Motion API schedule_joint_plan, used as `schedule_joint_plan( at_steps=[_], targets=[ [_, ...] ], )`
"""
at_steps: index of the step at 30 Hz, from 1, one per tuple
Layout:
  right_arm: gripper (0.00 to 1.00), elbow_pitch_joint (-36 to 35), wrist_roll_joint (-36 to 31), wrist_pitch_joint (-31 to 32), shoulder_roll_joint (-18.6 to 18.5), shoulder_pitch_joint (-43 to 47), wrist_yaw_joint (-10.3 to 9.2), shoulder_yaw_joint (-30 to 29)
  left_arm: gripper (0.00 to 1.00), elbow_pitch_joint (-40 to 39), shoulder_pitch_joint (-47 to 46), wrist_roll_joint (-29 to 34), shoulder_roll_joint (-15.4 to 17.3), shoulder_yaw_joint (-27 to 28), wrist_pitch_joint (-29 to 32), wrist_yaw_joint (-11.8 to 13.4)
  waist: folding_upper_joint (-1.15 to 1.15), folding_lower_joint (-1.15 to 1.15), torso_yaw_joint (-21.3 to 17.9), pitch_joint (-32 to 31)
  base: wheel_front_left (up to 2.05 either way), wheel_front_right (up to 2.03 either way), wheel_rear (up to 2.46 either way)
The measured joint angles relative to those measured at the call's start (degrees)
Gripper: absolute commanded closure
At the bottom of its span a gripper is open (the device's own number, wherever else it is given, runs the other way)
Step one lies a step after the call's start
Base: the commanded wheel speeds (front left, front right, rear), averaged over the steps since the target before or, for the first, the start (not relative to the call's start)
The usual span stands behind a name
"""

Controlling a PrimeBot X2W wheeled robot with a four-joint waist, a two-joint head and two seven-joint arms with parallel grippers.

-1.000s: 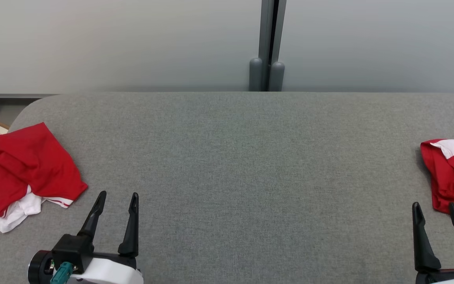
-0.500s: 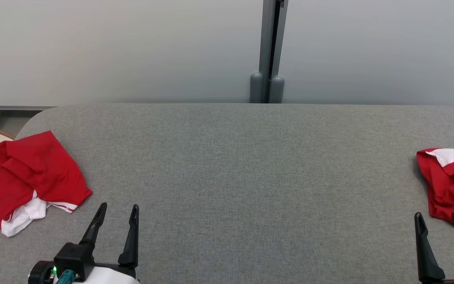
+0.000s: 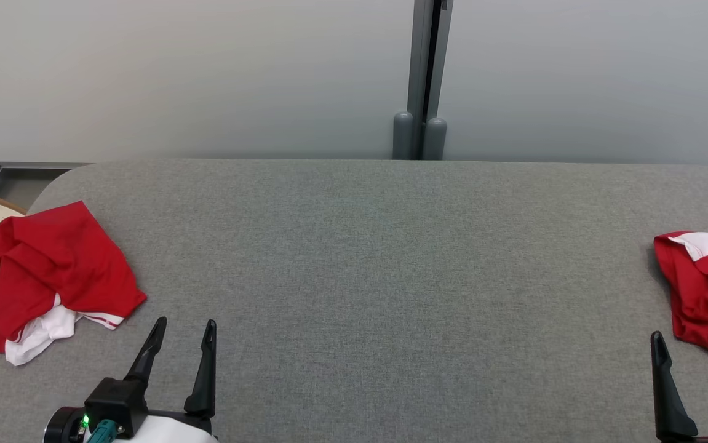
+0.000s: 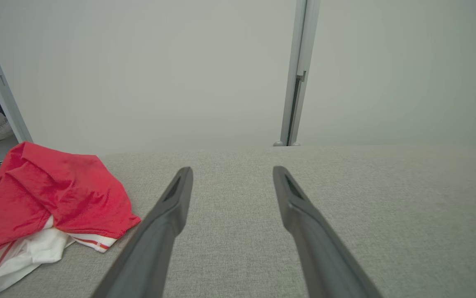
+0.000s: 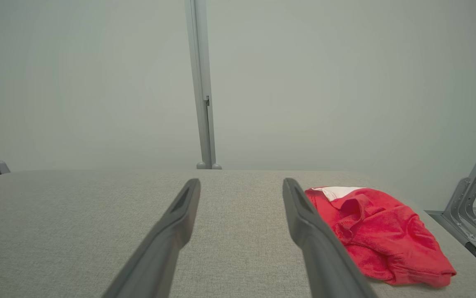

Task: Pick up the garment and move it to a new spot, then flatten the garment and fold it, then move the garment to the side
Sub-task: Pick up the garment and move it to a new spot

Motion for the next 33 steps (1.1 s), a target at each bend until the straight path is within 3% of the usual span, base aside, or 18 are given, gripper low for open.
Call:
schedule_joint_plan(
  at_steps=[8, 25, 33],
  targets=[
    [0.0, -0.66, -0.38, -0.04, 0.16, 0.19, 0.0, -0.04, 0.0, 0.71, -2.53, -0.99, -0.29, -0.18, -0.22, -0.33, 0.0, 0.0, 3.66, 0.14, 0.0, 0.0, 0.0],
    [0.0, -2.42, -0.75, 1.63, -1.12, -1.11, 0.0, 4.03, 0.0, 2.86, -7.0, -0.66, -0.66, -0.78, -1.04, -0.79, 0.0, 0.0, 20.1, 0.53, 0.0, 0.0, 0.0],
    [0.0, -1.91, -0.76, 1.63, -1.01, -1.43, 0.0, 4.76, 0.0, 2.64, -6.8, -1.0, -0.55, 0.13, -1.21, -0.46, 0.0, 0.0, 22.46, 0.94, 0.0, 0.0, 0.0]
  ],
)
